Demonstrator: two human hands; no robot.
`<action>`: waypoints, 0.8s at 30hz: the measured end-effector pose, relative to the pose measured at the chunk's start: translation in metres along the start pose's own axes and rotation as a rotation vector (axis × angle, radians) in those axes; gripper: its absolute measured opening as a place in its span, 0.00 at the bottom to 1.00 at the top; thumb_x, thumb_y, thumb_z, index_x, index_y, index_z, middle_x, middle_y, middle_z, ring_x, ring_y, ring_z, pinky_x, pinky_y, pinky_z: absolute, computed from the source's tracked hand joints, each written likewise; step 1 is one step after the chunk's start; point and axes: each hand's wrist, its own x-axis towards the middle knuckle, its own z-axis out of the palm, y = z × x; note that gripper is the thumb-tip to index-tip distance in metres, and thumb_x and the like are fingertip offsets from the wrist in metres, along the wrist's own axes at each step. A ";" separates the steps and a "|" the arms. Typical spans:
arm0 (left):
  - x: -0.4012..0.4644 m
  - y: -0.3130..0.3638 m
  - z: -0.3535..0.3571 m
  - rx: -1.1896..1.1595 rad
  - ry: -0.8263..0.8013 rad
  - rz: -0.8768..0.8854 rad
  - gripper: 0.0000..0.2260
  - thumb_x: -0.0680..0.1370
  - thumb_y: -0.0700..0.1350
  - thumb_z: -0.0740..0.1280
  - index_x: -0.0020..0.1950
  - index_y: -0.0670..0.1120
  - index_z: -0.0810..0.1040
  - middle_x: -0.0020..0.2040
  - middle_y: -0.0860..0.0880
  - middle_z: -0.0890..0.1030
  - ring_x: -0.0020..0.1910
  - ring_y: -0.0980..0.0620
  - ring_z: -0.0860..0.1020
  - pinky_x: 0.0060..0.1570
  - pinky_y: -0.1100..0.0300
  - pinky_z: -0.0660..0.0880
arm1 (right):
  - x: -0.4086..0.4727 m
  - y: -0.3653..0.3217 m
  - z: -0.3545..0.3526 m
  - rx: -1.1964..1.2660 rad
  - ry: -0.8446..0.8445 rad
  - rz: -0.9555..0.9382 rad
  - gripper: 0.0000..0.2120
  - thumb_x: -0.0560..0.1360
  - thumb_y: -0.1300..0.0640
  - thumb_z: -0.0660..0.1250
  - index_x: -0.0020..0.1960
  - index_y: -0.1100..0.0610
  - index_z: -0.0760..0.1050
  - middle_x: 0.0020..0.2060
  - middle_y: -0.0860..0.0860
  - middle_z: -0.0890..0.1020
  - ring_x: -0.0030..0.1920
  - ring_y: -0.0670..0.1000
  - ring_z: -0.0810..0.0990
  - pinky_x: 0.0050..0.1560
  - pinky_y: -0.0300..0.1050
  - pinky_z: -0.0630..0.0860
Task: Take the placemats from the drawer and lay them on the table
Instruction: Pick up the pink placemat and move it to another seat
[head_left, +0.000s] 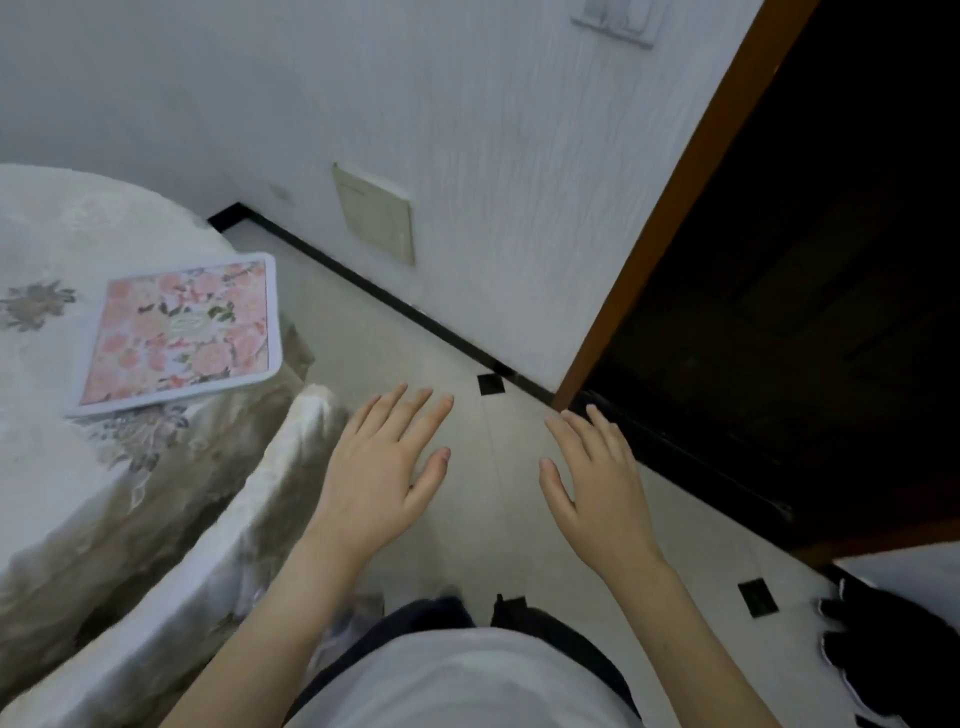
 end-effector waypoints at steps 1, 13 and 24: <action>0.017 -0.004 -0.003 0.000 0.010 -0.012 0.23 0.80 0.56 0.52 0.74 0.50 0.67 0.71 0.48 0.72 0.73 0.47 0.65 0.72 0.51 0.58 | 0.020 0.003 -0.002 -0.018 -0.014 -0.025 0.25 0.79 0.48 0.51 0.71 0.57 0.69 0.68 0.55 0.74 0.73 0.57 0.64 0.73 0.54 0.56; 0.182 -0.044 0.024 0.065 0.107 -0.255 0.22 0.80 0.53 0.54 0.69 0.45 0.73 0.64 0.46 0.77 0.66 0.44 0.71 0.67 0.52 0.63 | 0.263 0.063 0.016 0.118 -0.156 -0.361 0.22 0.80 0.49 0.52 0.71 0.56 0.69 0.64 0.50 0.76 0.68 0.54 0.69 0.69 0.51 0.65; 0.288 -0.059 0.019 0.097 0.332 -0.770 0.21 0.80 0.52 0.55 0.69 0.46 0.73 0.64 0.48 0.78 0.66 0.47 0.72 0.67 0.55 0.62 | 0.482 0.052 0.045 0.243 -0.368 -0.791 0.22 0.81 0.50 0.53 0.70 0.57 0.70 0.61 0.50 0.77 0.62 0.50 0.73 0.64 0.49 0.71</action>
